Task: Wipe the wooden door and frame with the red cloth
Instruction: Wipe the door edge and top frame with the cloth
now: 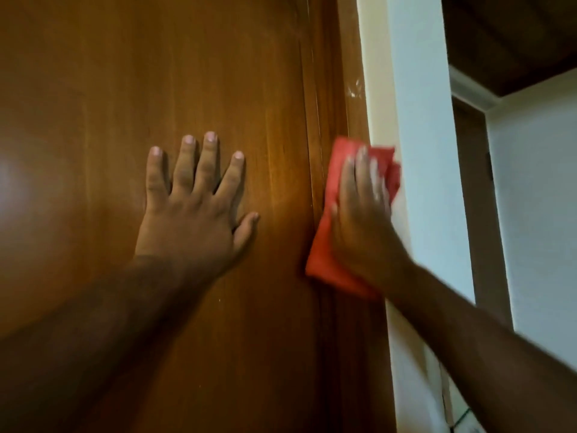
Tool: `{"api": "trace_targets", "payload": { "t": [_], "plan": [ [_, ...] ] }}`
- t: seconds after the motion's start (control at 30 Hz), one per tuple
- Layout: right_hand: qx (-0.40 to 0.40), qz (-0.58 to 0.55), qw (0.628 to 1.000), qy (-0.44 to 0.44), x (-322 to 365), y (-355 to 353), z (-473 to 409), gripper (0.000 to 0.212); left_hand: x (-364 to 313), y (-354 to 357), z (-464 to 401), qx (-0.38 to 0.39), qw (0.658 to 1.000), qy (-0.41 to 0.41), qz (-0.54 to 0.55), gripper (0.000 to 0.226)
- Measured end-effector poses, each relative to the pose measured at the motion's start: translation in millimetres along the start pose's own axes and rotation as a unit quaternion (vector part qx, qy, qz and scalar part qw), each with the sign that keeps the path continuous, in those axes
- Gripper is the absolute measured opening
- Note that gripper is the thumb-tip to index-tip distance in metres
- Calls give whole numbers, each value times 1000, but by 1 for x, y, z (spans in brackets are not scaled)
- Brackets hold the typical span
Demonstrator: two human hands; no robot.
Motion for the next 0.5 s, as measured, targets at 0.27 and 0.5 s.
{"api": "trace_targets", "payload": {
  "t": [0.27, 0.5],
  "plan": [
    [-7, -54, 998, 37, -24, -33, -169, 72, 3, 2, 0, 4, 1000, 7, -2, 82],
    [-18, -70, 997, 2, 0, -10, -27, 71, 3, 1, -1, 18, 1000, 6, 6, 83]
  ]
}}
Point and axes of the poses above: each hand's wrist, its own z-axis away from the middle knuckle, its own y-axis out of the palm, x = y × z, the point moved 8 cm from there along -z, towards the middle knuckle, and after that the axes turned 3 degrees about z, right-handed, at the moved point
